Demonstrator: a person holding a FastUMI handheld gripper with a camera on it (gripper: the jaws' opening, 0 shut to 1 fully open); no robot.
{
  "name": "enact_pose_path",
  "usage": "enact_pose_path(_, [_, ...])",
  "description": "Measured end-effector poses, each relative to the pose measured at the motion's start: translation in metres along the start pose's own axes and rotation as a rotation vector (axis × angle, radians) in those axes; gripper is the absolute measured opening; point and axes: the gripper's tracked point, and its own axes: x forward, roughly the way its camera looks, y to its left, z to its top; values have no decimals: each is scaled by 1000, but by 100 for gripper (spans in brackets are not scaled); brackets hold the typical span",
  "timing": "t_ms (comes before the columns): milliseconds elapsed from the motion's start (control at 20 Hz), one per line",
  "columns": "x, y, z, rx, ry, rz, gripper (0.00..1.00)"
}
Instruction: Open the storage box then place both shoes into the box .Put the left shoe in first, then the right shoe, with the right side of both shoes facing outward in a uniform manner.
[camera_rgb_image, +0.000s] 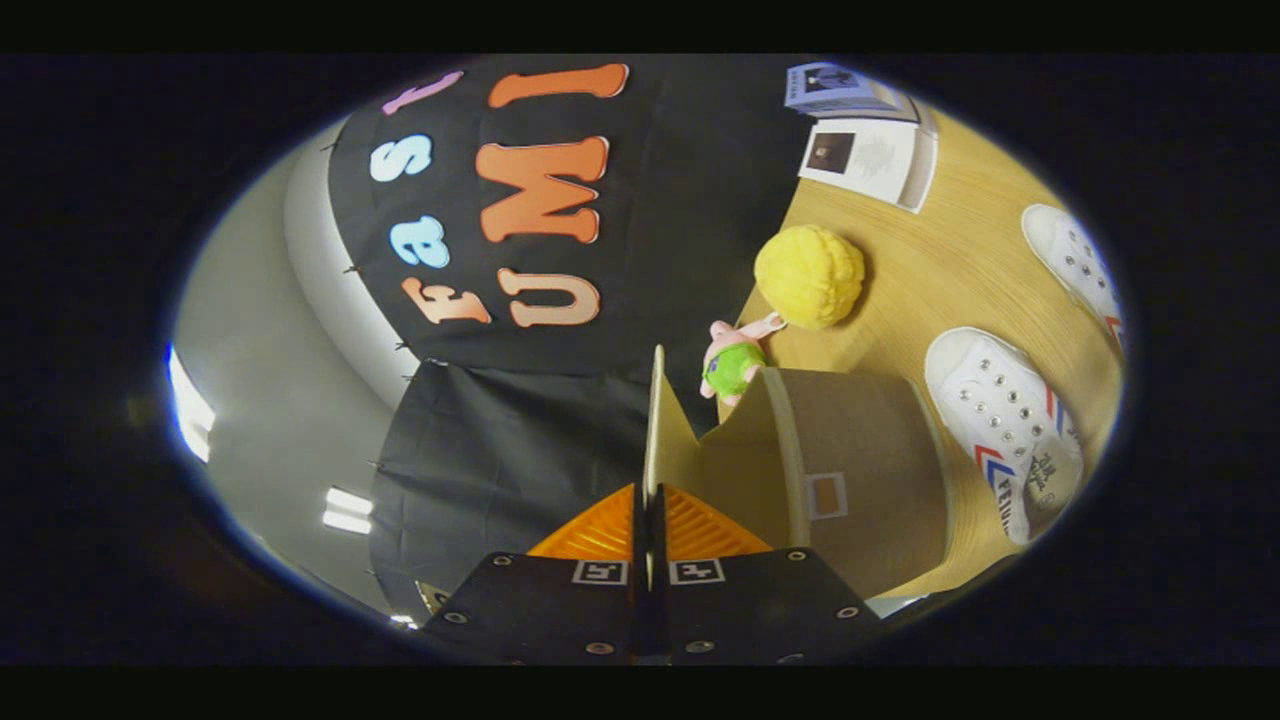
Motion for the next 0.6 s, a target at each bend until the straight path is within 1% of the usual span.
enact_pose_path(100, [11, 28, -6, -17, 14, 29, 1])
enact_pose_path(350, [55, 79, -37, -114, 84, 31, 2])
enact_pose_path(600, [98, 105, -82, -209, 182, 10, 2])
